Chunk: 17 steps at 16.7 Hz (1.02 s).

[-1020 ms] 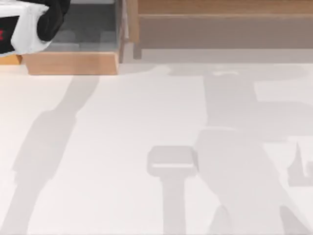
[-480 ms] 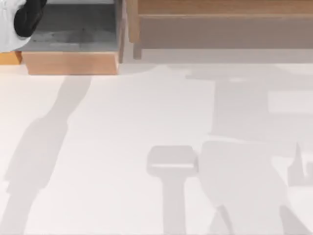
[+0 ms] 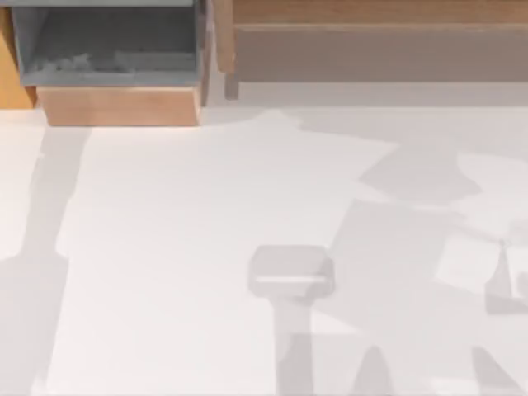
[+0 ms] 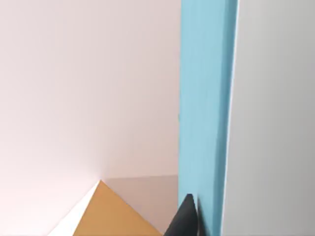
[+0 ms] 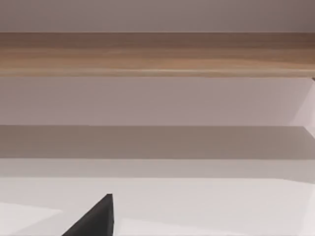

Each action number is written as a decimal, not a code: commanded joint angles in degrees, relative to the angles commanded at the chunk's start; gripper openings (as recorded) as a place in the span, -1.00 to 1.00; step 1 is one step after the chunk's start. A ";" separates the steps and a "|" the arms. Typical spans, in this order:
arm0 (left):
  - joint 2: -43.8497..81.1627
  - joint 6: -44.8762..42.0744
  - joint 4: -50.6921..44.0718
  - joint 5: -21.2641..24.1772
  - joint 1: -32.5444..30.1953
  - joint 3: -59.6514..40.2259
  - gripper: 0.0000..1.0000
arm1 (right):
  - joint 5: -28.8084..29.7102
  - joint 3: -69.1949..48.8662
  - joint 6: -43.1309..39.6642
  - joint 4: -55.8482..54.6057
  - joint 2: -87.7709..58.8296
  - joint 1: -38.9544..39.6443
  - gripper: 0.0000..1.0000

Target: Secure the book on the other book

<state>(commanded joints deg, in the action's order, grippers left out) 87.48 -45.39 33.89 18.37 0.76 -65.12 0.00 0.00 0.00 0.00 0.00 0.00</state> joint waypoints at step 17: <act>0.34 -79.09 -19.48 27.77 50.88 35.42 -1.00 | 0.00 0.00 0.00 0.00 0.00 0.00 1.00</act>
<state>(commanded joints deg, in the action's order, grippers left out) 87.82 -124.48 14.41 46.14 51.64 -29.70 0.00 0.00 0.00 0.00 0.00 0.00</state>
